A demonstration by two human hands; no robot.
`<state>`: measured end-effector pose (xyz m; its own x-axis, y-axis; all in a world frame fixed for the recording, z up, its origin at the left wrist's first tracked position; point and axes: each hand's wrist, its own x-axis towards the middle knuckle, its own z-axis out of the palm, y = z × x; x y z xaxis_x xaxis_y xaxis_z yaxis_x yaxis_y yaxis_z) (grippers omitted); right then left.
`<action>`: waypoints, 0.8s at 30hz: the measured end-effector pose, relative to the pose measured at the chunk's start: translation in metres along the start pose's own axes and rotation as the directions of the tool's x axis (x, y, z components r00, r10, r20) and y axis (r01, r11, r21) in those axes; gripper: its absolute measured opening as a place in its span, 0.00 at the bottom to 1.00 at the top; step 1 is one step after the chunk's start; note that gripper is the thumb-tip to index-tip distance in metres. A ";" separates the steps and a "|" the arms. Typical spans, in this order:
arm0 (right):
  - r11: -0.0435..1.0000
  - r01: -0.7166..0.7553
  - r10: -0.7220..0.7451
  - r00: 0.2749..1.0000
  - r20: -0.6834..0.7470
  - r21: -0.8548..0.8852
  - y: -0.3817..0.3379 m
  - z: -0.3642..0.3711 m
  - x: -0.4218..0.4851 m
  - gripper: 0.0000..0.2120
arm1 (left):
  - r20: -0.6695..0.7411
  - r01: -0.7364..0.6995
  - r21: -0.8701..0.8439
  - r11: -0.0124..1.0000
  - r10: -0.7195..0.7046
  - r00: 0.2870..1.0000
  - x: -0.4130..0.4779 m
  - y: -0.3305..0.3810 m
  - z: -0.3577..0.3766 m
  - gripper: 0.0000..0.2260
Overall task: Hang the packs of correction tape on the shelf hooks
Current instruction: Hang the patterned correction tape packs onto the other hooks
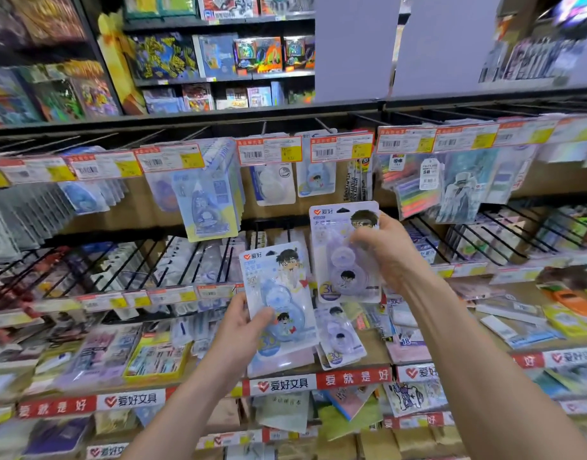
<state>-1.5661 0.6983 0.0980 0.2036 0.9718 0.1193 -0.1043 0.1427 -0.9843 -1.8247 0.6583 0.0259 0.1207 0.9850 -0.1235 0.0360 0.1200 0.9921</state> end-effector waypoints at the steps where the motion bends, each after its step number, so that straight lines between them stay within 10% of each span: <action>1: 1.000 0.016 -0.016 1.000 0.001 0.002 -0.003 0.002 0.003 0.11 | 0.007 -0.008 0.012 1.000 0.008 1.000 -0.001 0.004 -0.003 0.11; 24: 0.976 0.176 -0.170 0.984 -0.059 0.125 -0.039 0.022 0.100 0.08 | -0.059 0.010 -0.026 1.000 -0.011 0.998 0.016 0.004 0.018 0.12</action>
<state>-1.5633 0.7939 0.1517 0.2758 0.9204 0.2770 -0.1876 0.3342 -0.9237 -1.8051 0.6725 0.0277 0.0618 0.9891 -0.1334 0.0112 0.1329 0.9911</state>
